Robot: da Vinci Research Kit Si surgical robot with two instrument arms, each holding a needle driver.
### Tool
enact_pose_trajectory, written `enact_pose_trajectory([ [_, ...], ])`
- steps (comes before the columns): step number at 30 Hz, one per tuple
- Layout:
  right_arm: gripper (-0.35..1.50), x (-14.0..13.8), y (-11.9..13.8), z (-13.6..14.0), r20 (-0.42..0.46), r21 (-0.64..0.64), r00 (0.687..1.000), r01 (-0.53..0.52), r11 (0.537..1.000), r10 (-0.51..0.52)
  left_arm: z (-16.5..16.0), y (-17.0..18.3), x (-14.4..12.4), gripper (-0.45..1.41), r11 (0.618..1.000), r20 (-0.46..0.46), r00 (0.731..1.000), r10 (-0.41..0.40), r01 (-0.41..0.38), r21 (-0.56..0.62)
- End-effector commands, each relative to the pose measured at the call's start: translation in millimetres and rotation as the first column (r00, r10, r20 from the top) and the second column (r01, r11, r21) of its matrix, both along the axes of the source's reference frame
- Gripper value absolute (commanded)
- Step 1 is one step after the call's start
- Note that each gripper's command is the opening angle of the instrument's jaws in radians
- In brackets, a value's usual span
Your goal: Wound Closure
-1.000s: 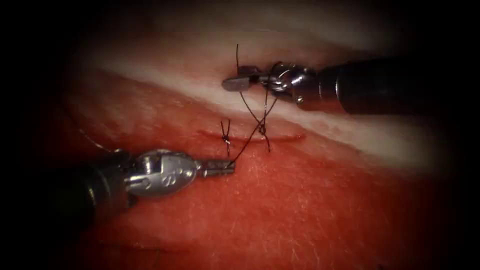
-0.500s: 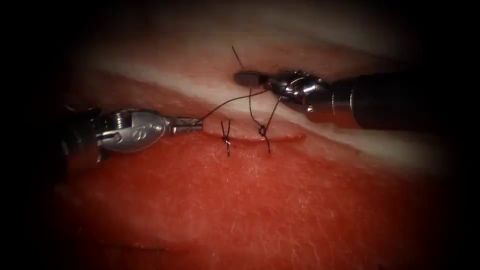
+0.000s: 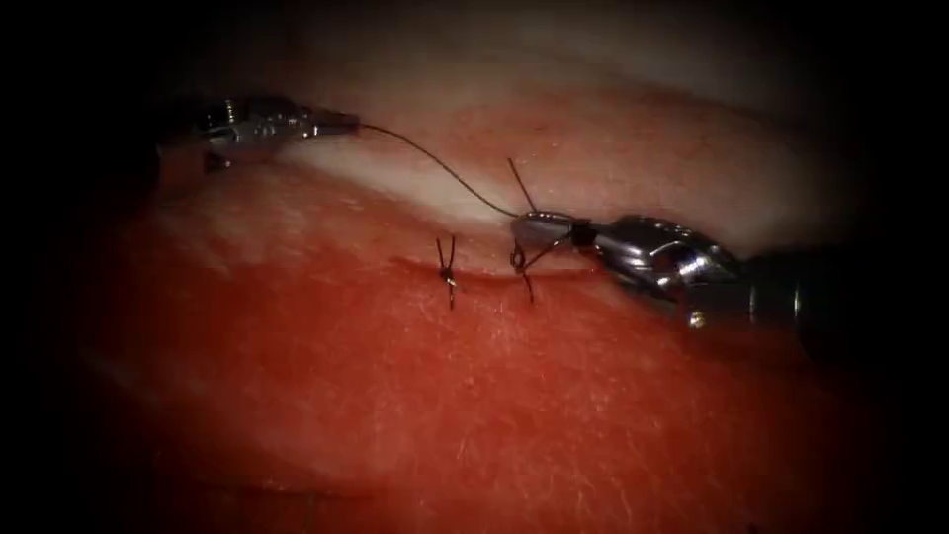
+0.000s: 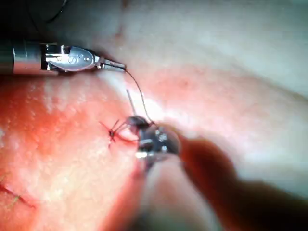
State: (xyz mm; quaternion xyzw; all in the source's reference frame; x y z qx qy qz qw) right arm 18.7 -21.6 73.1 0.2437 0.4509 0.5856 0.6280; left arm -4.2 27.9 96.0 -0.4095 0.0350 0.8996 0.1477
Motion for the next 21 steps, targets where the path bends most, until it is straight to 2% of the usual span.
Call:
enact_pose_trajectory([
  [1,-0.35,0.5,-0.4,0.6,-0.009,-0.002,1.0,0.009,1.0,-0.009,1.1,1.1,-0.2,-0.45,1.0,0.007,1.0,-0.014,0.014,0.0],
  [5,-0.35,0.2,-1.3,1.1,-0.036,-0.006,0.999,0.037,0.999,-0.037,1.8,2.9,0.0,-0.45,0.999,0.022,0.999,-0.042,0.042,-0.007],
  [10,-0.35,0.0,-2.5,1.4,-0.055,0.002,0.994,0.092,0.996,-0.092,0.6,5.4,-0.1,-0.45,0.995,0.086,0.991,-0.102,0.104,-0.015],
  [15,-0.35,-0.3,-3.9,1.1,-0.069,-0.008,0.992,0.108,0.994,-0.108,-1.0,8.7,0.0,-0.45,0.979,0.192,0.962,-0.193,0.202,-0.03],
  [21,-0.35,-0.3,-5.4,0.8,-0.075,-0.019,0.99,0.118,0.993,-0.119,-1.2,11.4,-0.2,-0.45,0.955,0.245,0.931,-0.272,0.292,-0.047],
])
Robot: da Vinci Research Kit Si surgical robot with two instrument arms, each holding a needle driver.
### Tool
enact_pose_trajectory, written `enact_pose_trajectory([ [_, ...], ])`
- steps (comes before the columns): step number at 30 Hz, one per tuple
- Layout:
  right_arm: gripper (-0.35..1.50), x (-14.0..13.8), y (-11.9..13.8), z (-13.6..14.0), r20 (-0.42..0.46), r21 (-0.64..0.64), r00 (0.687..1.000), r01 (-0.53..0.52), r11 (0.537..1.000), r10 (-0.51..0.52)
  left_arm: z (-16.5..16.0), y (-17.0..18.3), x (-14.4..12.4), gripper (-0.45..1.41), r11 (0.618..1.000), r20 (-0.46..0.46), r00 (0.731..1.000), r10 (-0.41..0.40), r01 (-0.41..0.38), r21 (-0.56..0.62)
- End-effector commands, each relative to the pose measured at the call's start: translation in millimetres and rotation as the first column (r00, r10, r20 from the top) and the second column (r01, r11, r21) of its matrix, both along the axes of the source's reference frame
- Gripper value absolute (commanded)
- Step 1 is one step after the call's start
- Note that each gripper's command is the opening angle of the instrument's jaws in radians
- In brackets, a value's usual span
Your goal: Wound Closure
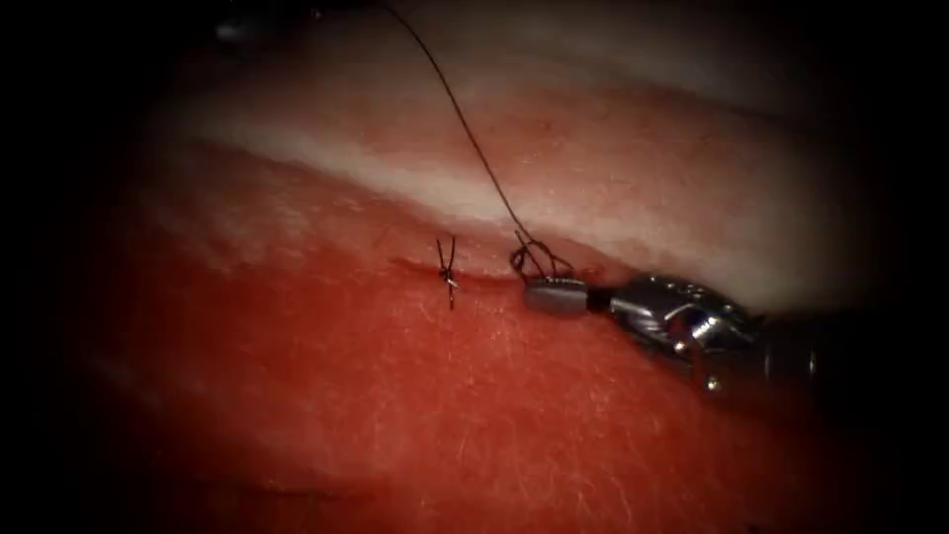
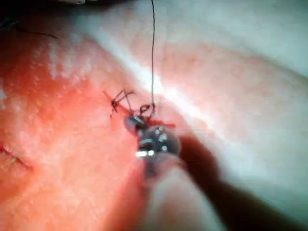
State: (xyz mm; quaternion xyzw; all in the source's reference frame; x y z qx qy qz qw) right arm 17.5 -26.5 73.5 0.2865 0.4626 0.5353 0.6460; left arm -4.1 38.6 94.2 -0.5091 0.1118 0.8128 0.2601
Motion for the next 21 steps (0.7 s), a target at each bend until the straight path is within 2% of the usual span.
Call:
enact_pose_trajectory([
  [1,-0.35,1.0,-0.8,0.4,-0.007,-0.003,1.0,0.005,1.0,-0.005,0.6,0.9,-0.3,-0.45,1.0,0.003,1.0,-0.01,0.01,-0.002],
  [11,-0.35,1.0,-2.9,-0.8,-0.029,-0.019,0.999,0.028,0.999,-0.028,2.9,4.2,0.4,-0.45,0.995,0.086,0.992,-0.094,0.091,0.035],
  [21,-0.35,-0.2,-5.4,-4.2,-0.092,-0.082,0.995,0.021,0.996,-0.028,8.0,8.4,2.0,-0.45,0.99,0.127,0.983,-0.132,0.125,0.062],
])
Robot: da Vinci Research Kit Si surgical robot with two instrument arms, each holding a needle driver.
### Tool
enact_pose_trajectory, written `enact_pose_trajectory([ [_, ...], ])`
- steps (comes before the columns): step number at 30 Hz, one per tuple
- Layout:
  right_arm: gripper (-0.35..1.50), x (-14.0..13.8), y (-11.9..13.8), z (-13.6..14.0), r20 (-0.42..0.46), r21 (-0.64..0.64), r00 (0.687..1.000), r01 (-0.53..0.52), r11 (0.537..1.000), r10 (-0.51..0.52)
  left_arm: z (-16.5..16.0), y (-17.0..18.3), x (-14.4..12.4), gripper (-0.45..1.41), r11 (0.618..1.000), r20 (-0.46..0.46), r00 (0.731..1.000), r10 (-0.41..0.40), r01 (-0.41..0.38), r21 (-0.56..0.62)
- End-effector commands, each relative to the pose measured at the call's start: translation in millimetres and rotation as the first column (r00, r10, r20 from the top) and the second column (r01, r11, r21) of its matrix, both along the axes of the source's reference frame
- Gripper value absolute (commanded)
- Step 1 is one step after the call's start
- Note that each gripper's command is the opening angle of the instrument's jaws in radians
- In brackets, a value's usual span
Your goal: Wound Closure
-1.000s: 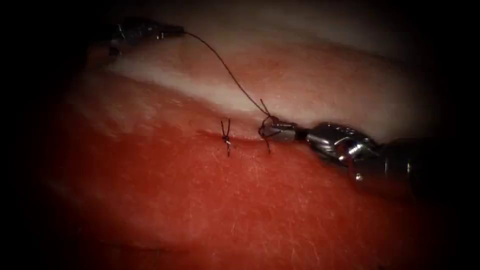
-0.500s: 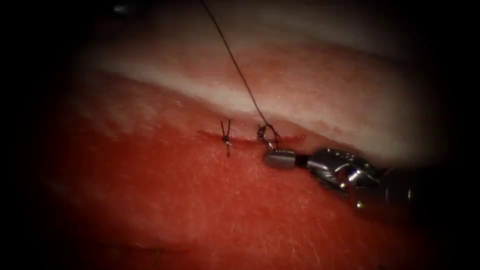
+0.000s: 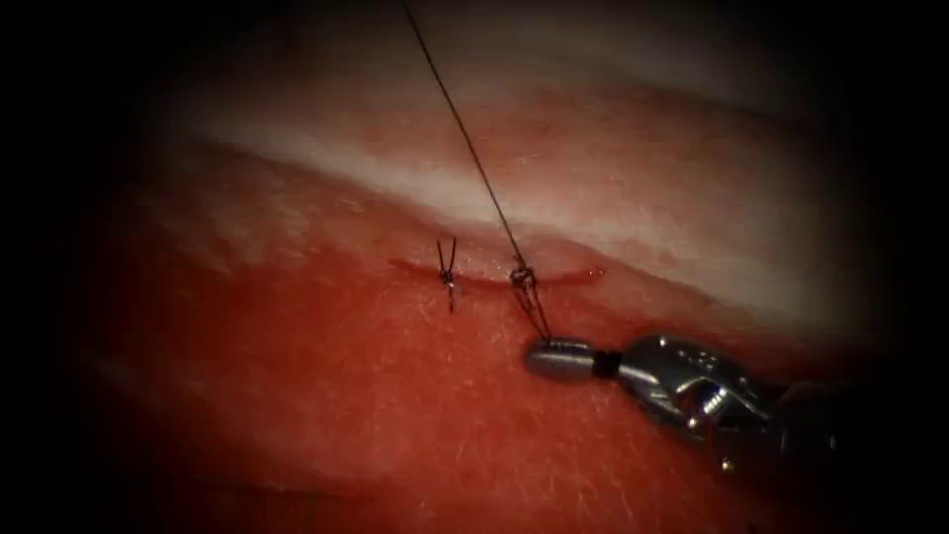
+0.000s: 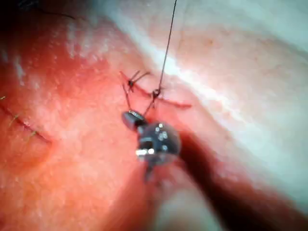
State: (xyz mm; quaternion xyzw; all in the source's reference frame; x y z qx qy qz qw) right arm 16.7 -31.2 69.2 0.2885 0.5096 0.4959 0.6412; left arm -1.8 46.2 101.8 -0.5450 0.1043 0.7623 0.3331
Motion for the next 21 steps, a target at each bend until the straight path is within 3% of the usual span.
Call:
enact_pose_trajectory([
  [1,-0.35,0.7,-0.9,-0.2,-0.004,-0.007,1.0,0.005,1.0,-0.005,0.7,1.0,-0.1,-0.45,1.0,0.0,1.0,0.0,0.0,-0.004],
  [9,-0.35,0.5,-1.4,-1.3,-0.008,-0.041,1.0,0.001,0.999,-0.001,3.0,3.0,0.8,-0.45,1.0,-0.015,1.0,-0.01,0.009,-0.007],
  [15,-0.35,-0.3,-1.8,-0.1,0.002,-0.062,1.0,-0.008,0.998,0.008,5.5,4.8,1.4,-0.45,1.0,-0.039,0.999,-0.024,0.024,-0.013],
  [21,-0.35,-0.6,-4.2,1.8,0.004,-0.088,1.0,-0.001,0.996,0.001,9.2,4.7,1.4,-0.45,1.0,-0.062,0.998,-0.026,0.026,-0.005],
])
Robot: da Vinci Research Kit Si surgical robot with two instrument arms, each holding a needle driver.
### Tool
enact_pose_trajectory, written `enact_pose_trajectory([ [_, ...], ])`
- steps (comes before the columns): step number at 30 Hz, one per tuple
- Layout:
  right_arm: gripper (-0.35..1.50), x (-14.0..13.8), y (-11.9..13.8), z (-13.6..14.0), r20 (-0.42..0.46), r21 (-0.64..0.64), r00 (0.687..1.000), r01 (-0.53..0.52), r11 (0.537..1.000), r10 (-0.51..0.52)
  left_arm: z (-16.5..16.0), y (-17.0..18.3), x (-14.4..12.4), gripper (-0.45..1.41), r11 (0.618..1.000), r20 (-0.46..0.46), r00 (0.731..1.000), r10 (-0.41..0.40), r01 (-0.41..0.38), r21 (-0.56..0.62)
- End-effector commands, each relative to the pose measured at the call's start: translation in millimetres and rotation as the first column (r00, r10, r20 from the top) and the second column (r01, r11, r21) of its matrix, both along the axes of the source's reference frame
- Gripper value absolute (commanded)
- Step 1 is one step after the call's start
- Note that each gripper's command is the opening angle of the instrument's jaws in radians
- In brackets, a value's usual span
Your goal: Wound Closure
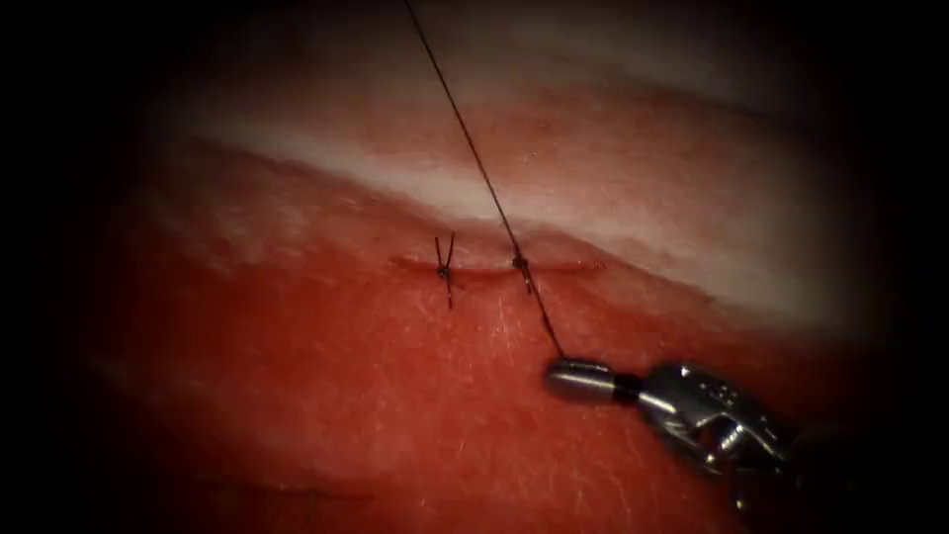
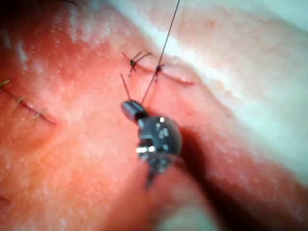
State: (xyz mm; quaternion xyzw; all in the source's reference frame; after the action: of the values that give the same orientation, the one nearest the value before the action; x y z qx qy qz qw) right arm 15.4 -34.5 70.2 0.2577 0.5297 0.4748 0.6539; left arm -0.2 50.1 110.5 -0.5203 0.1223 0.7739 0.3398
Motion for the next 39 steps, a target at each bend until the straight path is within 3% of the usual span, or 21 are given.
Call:
enact_pose_trajectory([
  [1,-0.35,0.7,-1.3,1.1,-0.001,-0.004,1.0,0.003,1.0,-0.003,0.9,0.6,-0.3,-0.45,1.0,-0.004,1.0,0.003,-0.003,-0.001],
  [6,-0.35,0.2,-2.6,1.4,0.01,-0.015,1.0,-0.001,1.0,0.002,2.9,0.1,-0.1,-0.45,1.0,-0.008,1.0,0.005,-0.005,0.01],
  [12,-0.35,0.2,-2.2,0.3,0.009,0.006,1.0,-0.018,1.0,0.018,2.6,-0.4,-0.3,-0.45,1.0,0.0,1.0,0.01,-0.01,0.028],
  [13,0.07,0.6,-1.9,0.0,0.006,-0.006,1.0,-0.01,1.0,0.01,2.1,-0.9,-0.6,-0.45,0.999,0.023,0.999,0.027,-0.027,0.039],
  [15,0.78,0.6,-1.2,-0.2,0.002,-0.183,0.999,0.047,0.982,-0.047,1.1,-1.9,-1.2,-0.45,0.997,0.049,0.997,0.059,-0.061,0.051],
  [17,1.08,0.4,-0.5,-0.4,-0.01,-0.257,0.999,0.029,0.966,-0.033,-0.3,-3.1,-2.0,-0.45,0.994,0.072,0.993,0.091,-0.095,0.061],
  [18,1.21,0.2,0.0,-0.4,-0.011,-0.348,0.999,0.033,0.937,-0.04,-1.0,-3.6,-2.3,-0.45,0.992,0.081,0.992,0.101,-0.107,0.065],
  [20,1.38,0.0,0.9,-0.7,-0.035,-0.436,0.997,0.042,0.899,-0.064,-2.9,-4.8,-3.0,-0.45,0.988,0.095,0.987,0.127,-0.135,0.081],
  [23,1.47,-0.5,2.2,-1.3,-0.044,-0.53,0.992,0.08,0.844,-0.121,-5.9,-6.4,-3.9,-0.45,0.98,0.128,0.979,0.16,-0.172,0.096],
  [25,1.47,-1.2,3.1,-1.9,-0.07,-0.527,0.984,0.104,0.843,-0.165,-7.9,-7.4,-4.3,-0.45,0.977,0.153,0.973,0.174,-0.19,0.098],
  [30,1.47,-3.1,5.6,-3.4,-0.142,-0.481,0.972,0.099,0.871,-0.189,-14.0,-10.2,-5.4,-0.45,0.966,0.225,0.951,0.213,-0.24,0.098],
  [32,1.38,-3.9,8.1,-3.6,-0.165,-0.451,0.97,0.088,0.888,-0.18,-17.2,-11.6,-6.1,-0.45,0.959,0.267,0.934,0.236,-0.269,0.092],
  [39,1.36,-4.5,13.4,-1.0,-0.126,-0.384,0.984,0.066,0.921,-0.123,-24.6,-14.7,-7.0,-0.45,0.941,0.348,0.89,0.295,-0.334,0.054],
])
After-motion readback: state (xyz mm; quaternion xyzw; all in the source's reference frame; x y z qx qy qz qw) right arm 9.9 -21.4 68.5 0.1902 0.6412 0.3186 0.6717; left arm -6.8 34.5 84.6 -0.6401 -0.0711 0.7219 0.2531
